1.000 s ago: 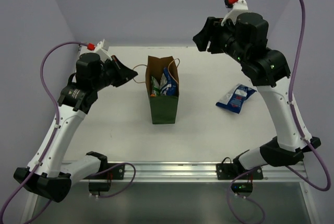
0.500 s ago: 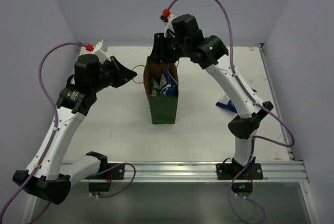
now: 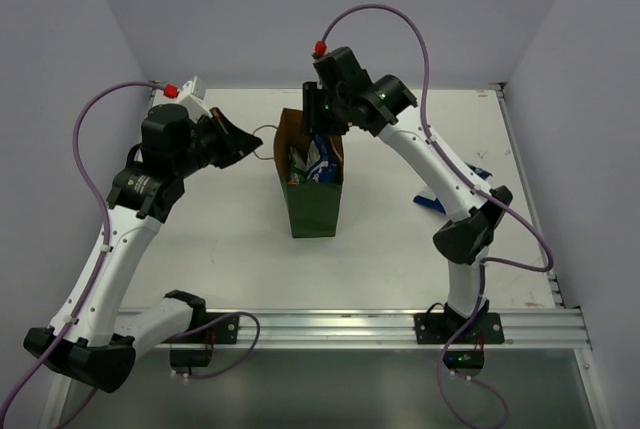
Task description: Take the snacks out of the paper bag
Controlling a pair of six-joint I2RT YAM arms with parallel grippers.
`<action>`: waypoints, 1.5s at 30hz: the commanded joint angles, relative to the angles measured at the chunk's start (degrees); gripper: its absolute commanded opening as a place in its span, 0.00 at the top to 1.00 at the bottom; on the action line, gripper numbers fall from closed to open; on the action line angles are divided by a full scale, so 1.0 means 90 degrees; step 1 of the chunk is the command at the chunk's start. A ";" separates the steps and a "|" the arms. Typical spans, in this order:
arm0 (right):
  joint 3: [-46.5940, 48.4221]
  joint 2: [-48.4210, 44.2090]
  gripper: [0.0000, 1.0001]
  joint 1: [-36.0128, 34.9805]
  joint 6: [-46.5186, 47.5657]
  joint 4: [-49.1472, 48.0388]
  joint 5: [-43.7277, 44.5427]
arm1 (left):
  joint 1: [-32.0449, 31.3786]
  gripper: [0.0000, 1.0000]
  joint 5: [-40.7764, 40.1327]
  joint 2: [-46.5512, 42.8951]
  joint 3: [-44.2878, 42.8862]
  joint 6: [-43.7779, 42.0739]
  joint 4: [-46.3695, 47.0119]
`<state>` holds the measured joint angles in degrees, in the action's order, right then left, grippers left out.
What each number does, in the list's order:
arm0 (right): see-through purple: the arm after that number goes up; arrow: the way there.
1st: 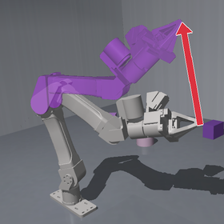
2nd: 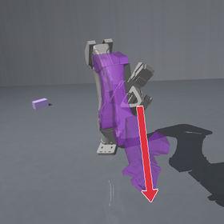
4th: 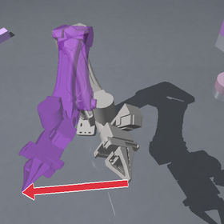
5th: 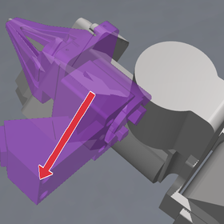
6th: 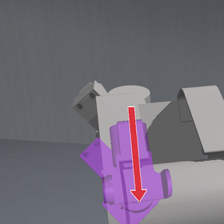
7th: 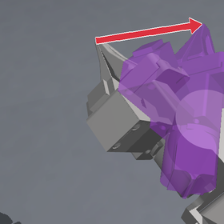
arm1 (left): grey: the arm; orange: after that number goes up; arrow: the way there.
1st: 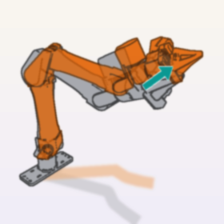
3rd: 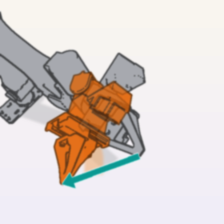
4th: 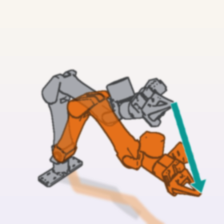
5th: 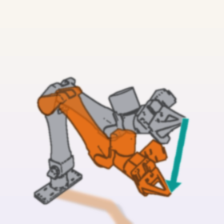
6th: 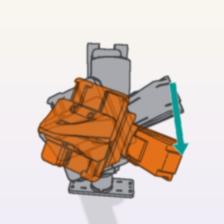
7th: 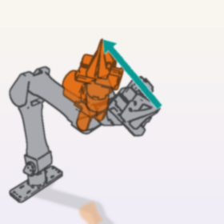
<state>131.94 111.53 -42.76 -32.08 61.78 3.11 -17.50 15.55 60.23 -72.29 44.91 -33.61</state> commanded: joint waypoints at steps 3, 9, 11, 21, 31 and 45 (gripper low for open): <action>-0.0333 0.0274 0.54 -0.0053 0.0507 0.0069 0.0903 | -0.0029 0.96 -0.0019 -0.0071 -0.0112 0.0011 0.0121; -0.0401 0.0577 0.52 -0.0053 0.0966 0.0099 0.1421 | -0.0029 0.96 -0.0038 -0.0061 -0.0093 0.0040 0.0140; -0.0470 0.0616 0.51 -0.0053 0.1102 -0.0009 0.1577 | -0.0029 0.96 -0.0029 -0.0042 -0.0102 0.0059 0.0140; -0.0685 0.0801 0.60 -0.0044 0.1415 -0.0223 0.1832 | -0.0029 0.96 -0.0039 -0.0002 -0.0083 0.0079 0.0189; -0.0101 0.0627 1.00 -0.0092 0.1426 -0.0077 0.1500 | -0.0029 0.96 -0.0019 0.0076 -0.0093 0.0050 0.0199; 0.0791 -0.1385 1.00 -0.0053 0.1152 -0.1111 -0.0141 | -0.0029 0.96 -0.0097 0.0027 0.0152 -0.0087 0.0218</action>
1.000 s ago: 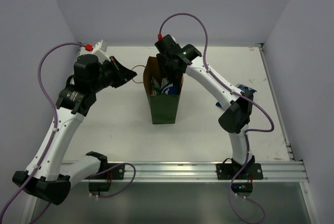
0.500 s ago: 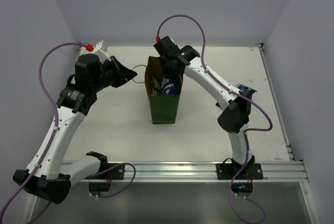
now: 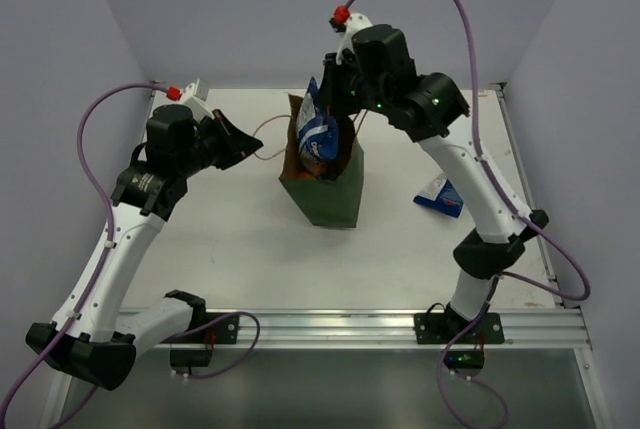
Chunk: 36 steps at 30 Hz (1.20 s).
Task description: Take the snacks out of the paper bag
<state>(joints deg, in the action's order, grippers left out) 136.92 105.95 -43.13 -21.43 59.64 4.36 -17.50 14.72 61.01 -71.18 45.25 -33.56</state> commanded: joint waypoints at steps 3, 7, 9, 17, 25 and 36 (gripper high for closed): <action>0.0322 -0.1127 1.00 0.0085 -0.0070 -0.1167 -0.0376 | -0.0029 0.96 0.0005 -0.0061 0.0018 -0.0136 0.0194; 0.0197 -0.1508 1.00 0.0310 -0.0148 -0.1585 -0.0445 | -0.0029 0.96 0.0024 -0.0099 -0.0002 -0.0126 0.0165; 0.0060 -0.1548 1.00 0.0562 -0.0274 -0.1588 -0.0776 | -0.0029 0.97 0.0034 -0.0100 -0.0002 -0.0097 0.0165; -0.0107 -0.1450 1.00 0.0613 -0.0587 -0.1587 -0.1217 | -0.0029 0.98 0.0151 -0.0148 -0.0460 0.0040 0.0136; 0.0051 -0.1820 1.00 0.0925 -0.0383 -0.1597 -0.0564 | -0.0029 0.98 -0.0024 -0.0314 -0.0520 -0.0009 -0.0148; -0.2077 -0.2905 1.00 0.1960 0.0301 -0.1597 0.0970 | -0.0029 0.98 -0.0122 -0.0646 -0.0178 0.0021 -0.0197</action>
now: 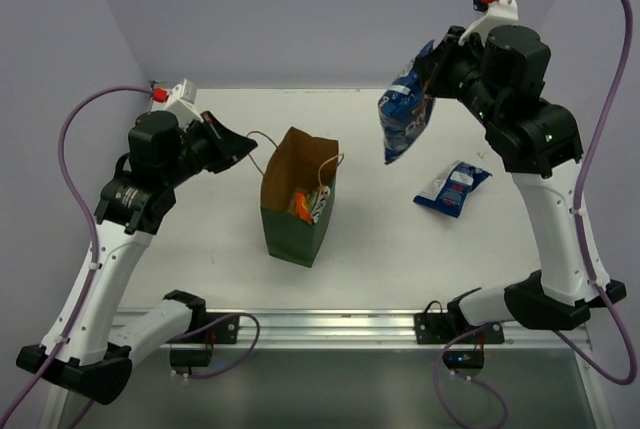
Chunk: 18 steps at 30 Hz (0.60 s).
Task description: Take the snacks out of the paper bag
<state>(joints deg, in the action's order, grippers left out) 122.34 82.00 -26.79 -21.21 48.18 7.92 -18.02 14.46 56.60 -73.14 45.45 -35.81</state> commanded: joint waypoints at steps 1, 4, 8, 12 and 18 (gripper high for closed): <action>-0.0681 -0.0311 1.00 0.0183 0.0296 -0.0392 0.0613 | 0.0030 0.98 -0.0112 -0.0175 0.0041 -0.0001 0.0024; -0.1512 -0.0536 1.00 0.0222 0.0297 -0.0471 0.1052 | 0.0030 0.98 -0.0142 -0.0273 0.0090 0.0028 -0.0005; -0.2596 -0.0527 1.00 0.0300 0.0179 -0.0471 0.1783 | 0.0030 0.97 -0.0161 -0.0370 0.0119 0.0067 -0.0054; -0.3465 -0.0196 1.00 0.0573 -0.0035 -0.0471 0.2107 | 0.0030 0.97 -0.0219 -0.0439 0.0149 0.0086 -0.0044; -0.3926 0.0352 1.00 0.1052 -0.0046 -0.0587 0.2049 | 0.0030 0.97 -0.0366 -0.0566 0.0236 0.0213 -0.0044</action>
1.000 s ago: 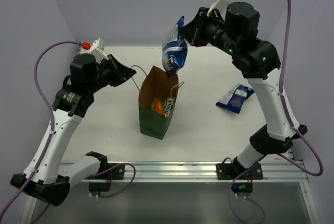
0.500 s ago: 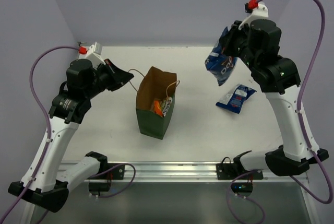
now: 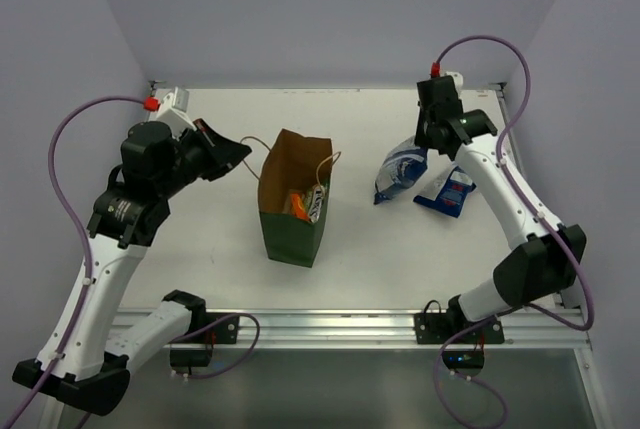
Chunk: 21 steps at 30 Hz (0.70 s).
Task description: Take the snacks out of the paper bag
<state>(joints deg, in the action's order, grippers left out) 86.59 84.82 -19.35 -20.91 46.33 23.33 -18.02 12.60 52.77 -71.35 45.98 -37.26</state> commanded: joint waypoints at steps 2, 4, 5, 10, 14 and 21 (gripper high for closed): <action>0.0125 0.0272 1.00 0.0547 -0.0167 -0.0372 0.0230 | 0.0030 0.97 -0.0267 -0.0199 0.0047 0.0175 0.0135; 0.0242 0.0409 1.00 0.0802 -0.0547 -0.0119 0.0046 | 0.0030 0.97 -0.0326 -0.0229 0.0076 0.0204 0.0136; 0.0233 0.0410 0.99 0.1025 -0.0635 -0.0060 -0.0043 | 0.0030 0.97 -0.0326 -0.0248 0.0076 0.0214 0.0116; 0.0038 0.0186 0.56 0.1164 -0.0899 0.0213 -0.0102 | 0.0030 0.97 -0.0326 -0.0258 0.0194 0.0233 0.0087; -0.0051 -0.0409 0.31 0.1038 -0.0755 0.0195 -0.0053 | 0.0030 0.97 -0.0209 -0.0210 0.0262 0.0243 0.0106; 0.1792 -0.1075 0.33 -0.0757 -0.0489 0.1022 -0.0618 | 0.0039 1.00 0.0123 -0.0219 0.0213 0.0155 0.0048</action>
<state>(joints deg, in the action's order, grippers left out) 93.56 77.93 -20.34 -25.80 52.03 21.23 -18.02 11.75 51.31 -69.25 47.42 -37.45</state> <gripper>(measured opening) 0.694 0.048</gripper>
